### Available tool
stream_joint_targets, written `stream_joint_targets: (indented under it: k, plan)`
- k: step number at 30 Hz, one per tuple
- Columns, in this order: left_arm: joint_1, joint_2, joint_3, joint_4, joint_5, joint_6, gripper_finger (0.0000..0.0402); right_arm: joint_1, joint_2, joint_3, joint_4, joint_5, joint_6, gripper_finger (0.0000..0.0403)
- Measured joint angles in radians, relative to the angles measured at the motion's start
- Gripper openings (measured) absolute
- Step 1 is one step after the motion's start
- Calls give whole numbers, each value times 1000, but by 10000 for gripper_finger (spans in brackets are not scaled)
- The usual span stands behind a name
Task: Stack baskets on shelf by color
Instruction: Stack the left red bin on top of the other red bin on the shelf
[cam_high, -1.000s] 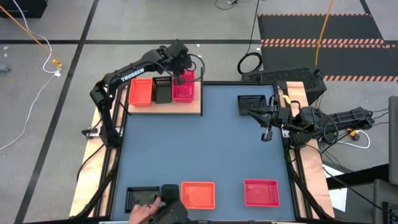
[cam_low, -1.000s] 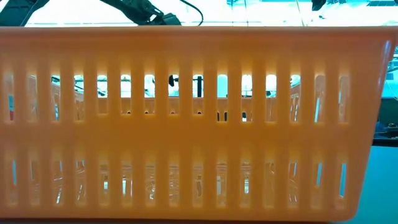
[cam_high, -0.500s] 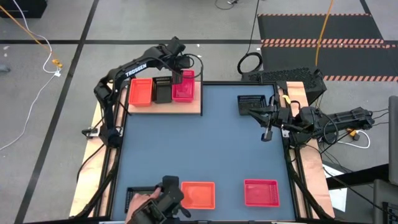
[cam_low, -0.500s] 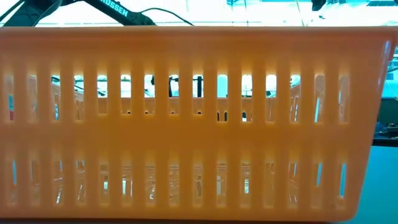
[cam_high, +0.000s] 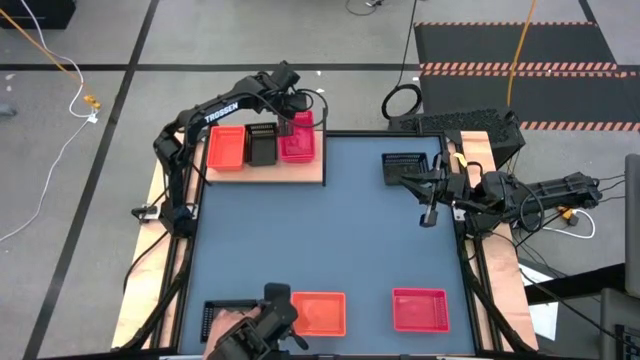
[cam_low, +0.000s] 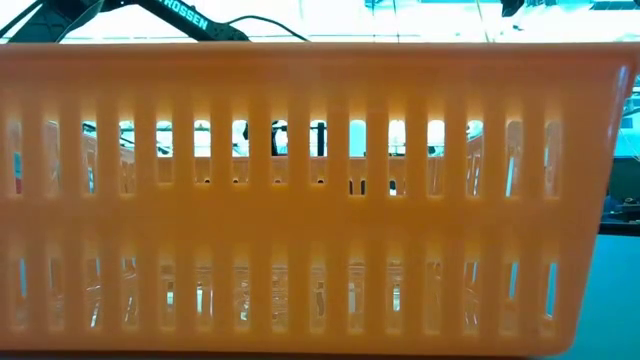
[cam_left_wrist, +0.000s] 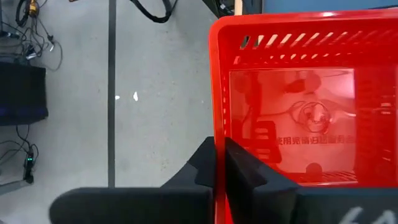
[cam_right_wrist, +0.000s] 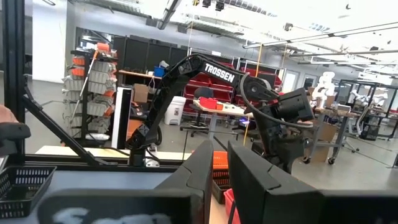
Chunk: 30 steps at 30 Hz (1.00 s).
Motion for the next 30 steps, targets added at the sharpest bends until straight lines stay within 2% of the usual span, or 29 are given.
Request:
stream_joint_targets:
  k: [6, 9, 12, 19, 26, 30]
  plan:
    - [-5, -1, 0, -22, 27, -6, 18, 0, 0, 0, 0, 0, 0, 45]
    - [-4, -1, 1, -34, 73, -12, 9, 0, 0, 0, 0, 0, 0, 45]
    - [-4, -1, 1, -47, 121, -24, 16, 0, 0, 0, 0, 1, -3, 45]
    - [-4, -5, 1, -71, 127, -24, 8, 0, 0, 0, 0, 1, -3, 45]
    - [-2, -59, 22, -67, 127, -28, 13, 0, 0, 0, 0, 1, -7, 45]
    - [4, -71, 54, -66, 189, -62, 9, 0, 0, 0, 0, 1, -7, 45]
